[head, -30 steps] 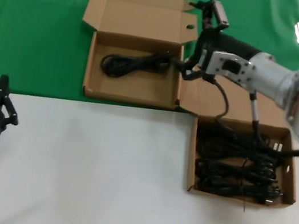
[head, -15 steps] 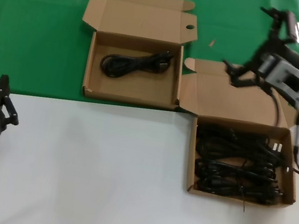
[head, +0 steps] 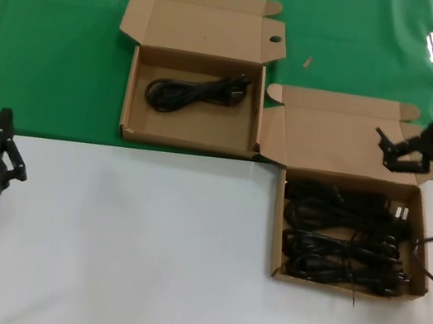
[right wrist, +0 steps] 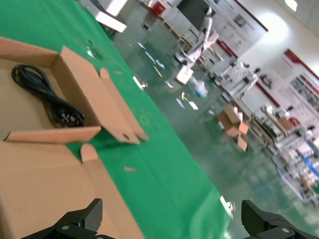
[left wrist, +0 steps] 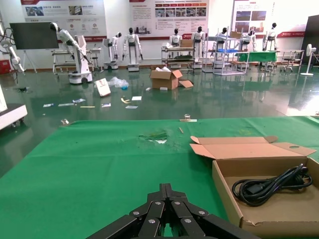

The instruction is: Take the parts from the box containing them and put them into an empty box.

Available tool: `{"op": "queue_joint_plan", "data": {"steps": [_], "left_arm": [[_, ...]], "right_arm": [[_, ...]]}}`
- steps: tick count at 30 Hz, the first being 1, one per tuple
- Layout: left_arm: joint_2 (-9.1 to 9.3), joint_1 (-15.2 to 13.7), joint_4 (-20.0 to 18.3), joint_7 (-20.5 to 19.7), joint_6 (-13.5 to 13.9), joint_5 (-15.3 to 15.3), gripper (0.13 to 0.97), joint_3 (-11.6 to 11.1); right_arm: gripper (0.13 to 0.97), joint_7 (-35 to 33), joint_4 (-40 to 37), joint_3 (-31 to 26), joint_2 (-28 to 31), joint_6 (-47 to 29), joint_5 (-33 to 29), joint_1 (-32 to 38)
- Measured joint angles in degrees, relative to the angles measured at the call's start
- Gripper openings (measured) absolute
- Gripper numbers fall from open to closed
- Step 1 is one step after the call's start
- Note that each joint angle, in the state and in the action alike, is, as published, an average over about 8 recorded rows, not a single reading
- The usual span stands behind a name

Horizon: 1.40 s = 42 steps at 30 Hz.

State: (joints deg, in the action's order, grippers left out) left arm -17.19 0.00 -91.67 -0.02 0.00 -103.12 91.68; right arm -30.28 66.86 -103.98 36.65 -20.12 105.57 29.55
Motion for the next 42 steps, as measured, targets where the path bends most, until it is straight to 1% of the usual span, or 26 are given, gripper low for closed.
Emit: {"op": "queue_joint_plan", "data": {"steps": [6,10,20,26,34,35,42], "left_arm": [[0.0,0.0,0.0,0.0,0.0,0.0,0.14,0.0],[0.0,0.0,0.0,0.0,0.0,0.0,0.14,0.0],[0.0,0.0,0.0,0.0,0.0,0.0,0.147,0.0],[0.0,0.0,0.0,0.0,0.0,0.0,0.159,0.0],[0.0,0.0,0.0,0.0,0.0,0.0,0.242,0.0],[0.0,0.0,0.0,0.0,0.0,0.0,0.242,0.0],[0.0,0.0,0.0,0.0,0.0,0.0,0.372,0.0]], "right_arm": [[0.966,0.5,-0.3,4.2,-1.0,0.0,0.0,-3.7],[0.966,0.4,-0.5,5.9,-1.6,-0.1,0.0,-5.1],[0.966,0.3,-0.4,6.5,-1.9,-0.1,0.0,-5.6],[0.966,1.4,0.5,6.7,-2.6,0.7,-0.1,-6.5],[0.966,4.2,2.8,7.3,-4.2,2.5,-0.3,-8.7],[0.966,4.6,3.2,7.3,-4.4,2.8,-0.4,-9.0],[0.966,7.4,5.5,7.9,-6.1,4.7,-0.6,-11.2]]}}
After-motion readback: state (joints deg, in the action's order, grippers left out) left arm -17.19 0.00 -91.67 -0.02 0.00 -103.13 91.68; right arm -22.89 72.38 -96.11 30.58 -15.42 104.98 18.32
